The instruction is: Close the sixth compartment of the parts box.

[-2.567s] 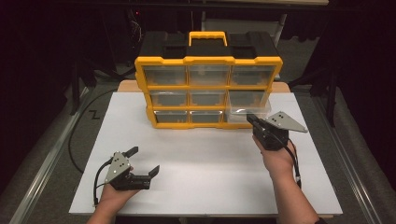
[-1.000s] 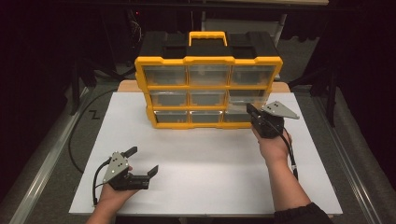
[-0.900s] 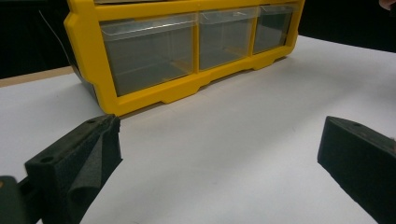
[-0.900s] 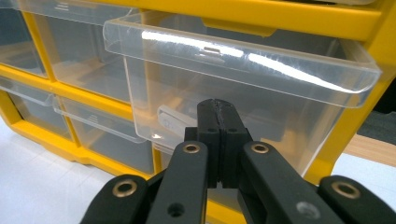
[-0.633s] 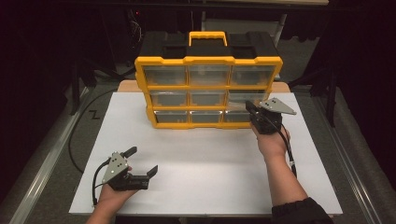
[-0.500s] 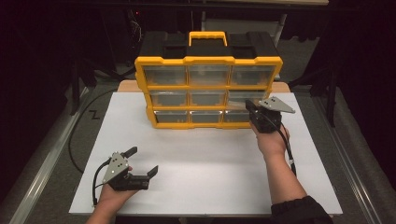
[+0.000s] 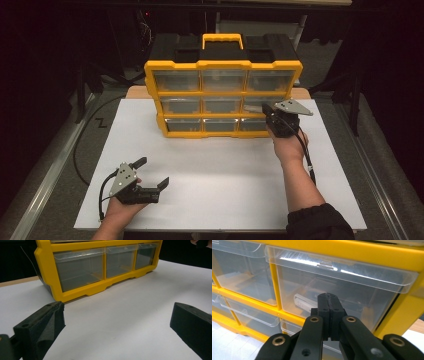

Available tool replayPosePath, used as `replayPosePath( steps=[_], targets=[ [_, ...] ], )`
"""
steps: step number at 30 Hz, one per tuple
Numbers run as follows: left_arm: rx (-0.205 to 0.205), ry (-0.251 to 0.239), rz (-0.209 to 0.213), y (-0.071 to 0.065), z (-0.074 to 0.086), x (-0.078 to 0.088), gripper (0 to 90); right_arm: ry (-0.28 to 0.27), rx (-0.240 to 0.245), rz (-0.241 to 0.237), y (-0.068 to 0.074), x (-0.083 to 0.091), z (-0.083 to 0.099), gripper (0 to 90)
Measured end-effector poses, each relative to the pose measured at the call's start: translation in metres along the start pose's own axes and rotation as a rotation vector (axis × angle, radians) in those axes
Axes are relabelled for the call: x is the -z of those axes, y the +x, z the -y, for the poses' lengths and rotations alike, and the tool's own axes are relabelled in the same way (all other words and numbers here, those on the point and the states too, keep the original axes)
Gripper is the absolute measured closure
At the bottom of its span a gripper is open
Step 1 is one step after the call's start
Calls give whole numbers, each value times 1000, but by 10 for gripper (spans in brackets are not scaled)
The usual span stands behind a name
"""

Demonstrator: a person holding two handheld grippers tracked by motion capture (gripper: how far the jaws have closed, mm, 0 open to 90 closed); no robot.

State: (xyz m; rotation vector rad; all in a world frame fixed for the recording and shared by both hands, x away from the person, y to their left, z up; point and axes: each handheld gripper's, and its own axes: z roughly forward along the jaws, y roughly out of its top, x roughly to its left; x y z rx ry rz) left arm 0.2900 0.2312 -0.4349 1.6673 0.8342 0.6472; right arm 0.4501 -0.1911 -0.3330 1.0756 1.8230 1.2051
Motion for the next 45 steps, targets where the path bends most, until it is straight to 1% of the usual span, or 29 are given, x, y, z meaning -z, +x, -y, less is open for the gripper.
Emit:
replayPosePath(
  steps=[13,14,17,20,24,27,29,31,32,36,38,40,43,45],
  targets=[
    [2,-1,-1,0,0,0,4,9,12,-2,1,1,-1,896],
    [2,-1,-1,0,0,0,4,9,10,-9,1,1,-1,859],
    [-1,0,-1,0,0,0,4,15,5,-28,2,5,-2,789],
    [0,-2,-2,-1,0,0,4,16,6,-38,4,9,-2,707],
    [-3,3,-1,-1,0,1,4,16,-7,-77,6,16,-3,596],
    [-4,1,-1,-2,0,1,4,9,-4,-93,9,21,-1,480],
    [-5,1,0,-2,0,1,4,17,1,-106,11,24,0,385],
    [-7,4,1,-2,0,1,4,2,2,-117,12,27,3,310],
    [-7,3,0,-2,0,1,4,1,0,-126,12,29,4,247],
    [-7,2,1,-2,0,1,4,9,-20,-139,14,34,10,111],
    [-7,2,1,-2,0,1,4,12,-28,-142,15,37,15,8],
    [-8,1,1,-3,0,1,4,12,-35,-153,16,40,20,7],
    [-11,4,1,-3,0,0,4,6,-23,-150,17,45,27,7],
    [-8,4,-1,-3,0,0,4,12,-22,-158,17,49,34,7]
  ],
)
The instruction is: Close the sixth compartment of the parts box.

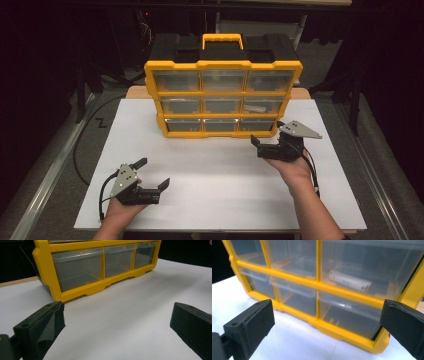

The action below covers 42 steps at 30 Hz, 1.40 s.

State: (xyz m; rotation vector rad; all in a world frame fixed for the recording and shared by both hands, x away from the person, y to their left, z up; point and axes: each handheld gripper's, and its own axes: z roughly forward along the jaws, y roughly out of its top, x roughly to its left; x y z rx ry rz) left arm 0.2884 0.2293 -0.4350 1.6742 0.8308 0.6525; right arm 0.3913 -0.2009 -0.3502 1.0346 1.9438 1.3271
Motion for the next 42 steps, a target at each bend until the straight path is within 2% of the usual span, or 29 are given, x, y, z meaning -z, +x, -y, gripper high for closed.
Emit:
replayPosePath(
  steps=[5,17,27,33,42],
  targets=[
    [5,1,-4,1,0,0,4,14,20,-15,2,10,18,7],
    [2,8,-5,1,1,1,4,43,50,-10,6,28,60,7],
    [18,10,-10,2,1,4,4,39,34,-15,4,52,91,7],
    [8,32,-3,-2,3,-1,4,23,15,-3,-3,57,96,7],
    [-5,49,-11,-5,3,-1,4,14,2,-2,-3,58,96,7]
  ],
)
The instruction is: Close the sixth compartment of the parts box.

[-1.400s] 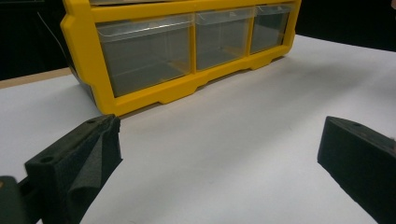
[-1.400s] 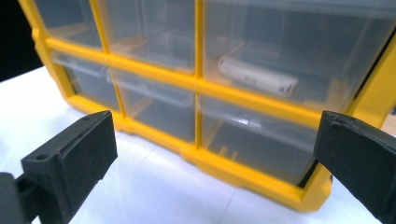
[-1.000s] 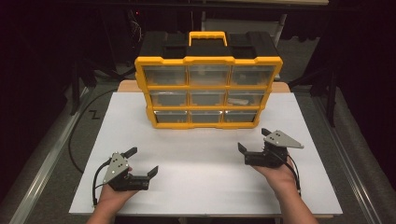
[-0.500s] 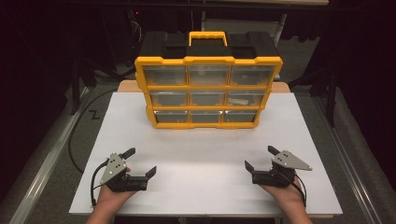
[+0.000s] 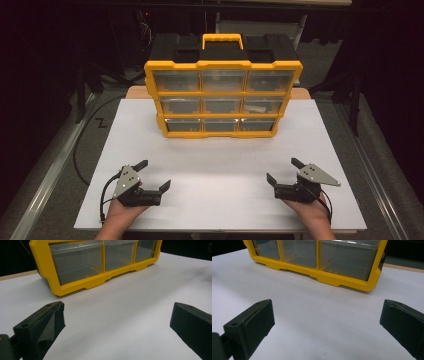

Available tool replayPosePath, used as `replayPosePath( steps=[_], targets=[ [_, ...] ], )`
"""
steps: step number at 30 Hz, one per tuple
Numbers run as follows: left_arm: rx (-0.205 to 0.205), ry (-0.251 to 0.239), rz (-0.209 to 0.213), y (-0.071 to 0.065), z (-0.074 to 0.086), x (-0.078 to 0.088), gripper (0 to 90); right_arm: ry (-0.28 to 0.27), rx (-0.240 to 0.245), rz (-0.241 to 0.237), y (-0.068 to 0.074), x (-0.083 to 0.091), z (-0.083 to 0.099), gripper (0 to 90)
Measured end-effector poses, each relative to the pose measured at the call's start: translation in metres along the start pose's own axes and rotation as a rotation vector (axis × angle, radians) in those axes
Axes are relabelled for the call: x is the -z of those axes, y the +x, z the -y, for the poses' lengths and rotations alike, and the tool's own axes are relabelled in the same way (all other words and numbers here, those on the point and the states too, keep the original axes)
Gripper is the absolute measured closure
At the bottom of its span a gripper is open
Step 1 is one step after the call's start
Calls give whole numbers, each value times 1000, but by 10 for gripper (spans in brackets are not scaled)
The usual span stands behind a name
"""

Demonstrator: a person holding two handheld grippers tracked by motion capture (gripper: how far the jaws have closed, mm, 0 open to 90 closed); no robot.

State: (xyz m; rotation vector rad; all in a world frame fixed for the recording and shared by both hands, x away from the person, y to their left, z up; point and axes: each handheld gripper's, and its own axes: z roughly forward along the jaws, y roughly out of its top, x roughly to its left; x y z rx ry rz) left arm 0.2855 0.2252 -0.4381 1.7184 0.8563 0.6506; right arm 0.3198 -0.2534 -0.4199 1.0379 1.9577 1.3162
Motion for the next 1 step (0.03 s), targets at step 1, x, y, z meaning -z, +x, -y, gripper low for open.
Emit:
replayPosePath(
  steps=[1],
  targets=[
    [-2,1,0,-1,0,0,4,-1,0,1,0,0,0,7]
  ],
)
